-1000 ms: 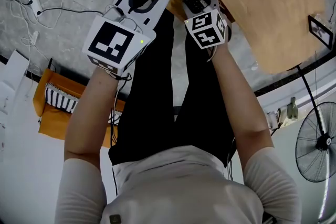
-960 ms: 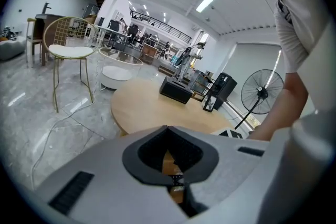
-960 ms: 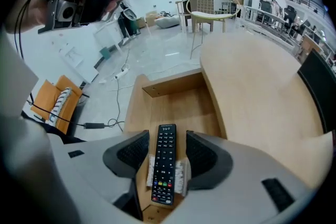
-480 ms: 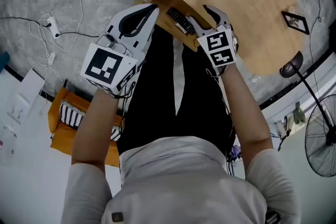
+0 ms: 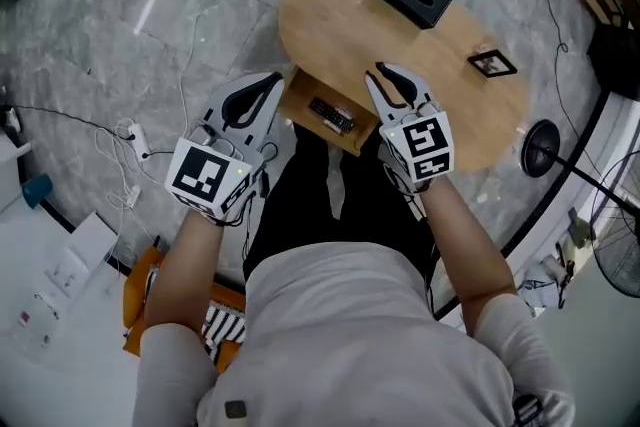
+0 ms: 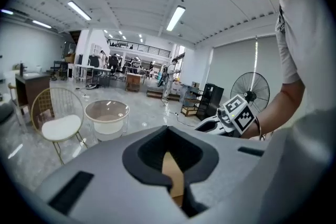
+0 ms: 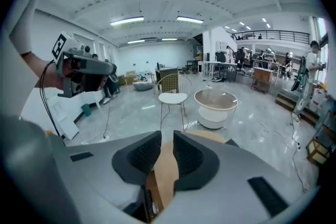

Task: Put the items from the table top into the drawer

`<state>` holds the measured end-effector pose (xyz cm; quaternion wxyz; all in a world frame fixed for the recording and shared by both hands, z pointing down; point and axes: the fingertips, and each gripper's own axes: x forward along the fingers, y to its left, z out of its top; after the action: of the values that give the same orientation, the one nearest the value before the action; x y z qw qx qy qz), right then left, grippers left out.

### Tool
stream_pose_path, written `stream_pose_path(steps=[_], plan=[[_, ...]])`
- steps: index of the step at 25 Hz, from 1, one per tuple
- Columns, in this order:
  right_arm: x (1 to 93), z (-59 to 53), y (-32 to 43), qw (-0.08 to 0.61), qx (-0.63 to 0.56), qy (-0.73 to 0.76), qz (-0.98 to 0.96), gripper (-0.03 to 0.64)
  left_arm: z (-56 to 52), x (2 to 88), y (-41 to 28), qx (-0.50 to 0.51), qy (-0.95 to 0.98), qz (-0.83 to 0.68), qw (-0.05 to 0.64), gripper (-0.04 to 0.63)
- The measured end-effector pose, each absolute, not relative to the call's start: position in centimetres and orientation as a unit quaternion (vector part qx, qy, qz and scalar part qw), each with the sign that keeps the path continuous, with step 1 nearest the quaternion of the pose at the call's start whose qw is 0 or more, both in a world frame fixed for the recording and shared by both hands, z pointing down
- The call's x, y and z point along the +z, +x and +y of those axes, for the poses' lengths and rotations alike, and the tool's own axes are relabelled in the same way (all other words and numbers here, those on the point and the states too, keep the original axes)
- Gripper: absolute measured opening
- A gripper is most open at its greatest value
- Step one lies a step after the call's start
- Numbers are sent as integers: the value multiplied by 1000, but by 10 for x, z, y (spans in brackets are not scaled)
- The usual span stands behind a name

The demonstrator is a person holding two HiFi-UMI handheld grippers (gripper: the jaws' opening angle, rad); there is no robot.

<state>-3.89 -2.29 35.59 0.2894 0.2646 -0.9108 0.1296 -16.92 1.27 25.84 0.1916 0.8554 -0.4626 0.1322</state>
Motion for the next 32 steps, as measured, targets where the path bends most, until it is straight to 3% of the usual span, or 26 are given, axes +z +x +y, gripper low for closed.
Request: stream_pose_path(steps=[7, 14, 32], plan=[[212, -14, -30, 231, 66, 289, -927, 57, 5, 126, -166, 90, 885, -445, 107, 9], [128, -6, -14, 201, -3, 307, -930, 32, 21, 40, -148, 51, 903, -425, 41, 9], [-6, 43, 63, 96, -63, 399, -910, 29, 52, -35, -60, 18, 933, -359, -12, 9]])
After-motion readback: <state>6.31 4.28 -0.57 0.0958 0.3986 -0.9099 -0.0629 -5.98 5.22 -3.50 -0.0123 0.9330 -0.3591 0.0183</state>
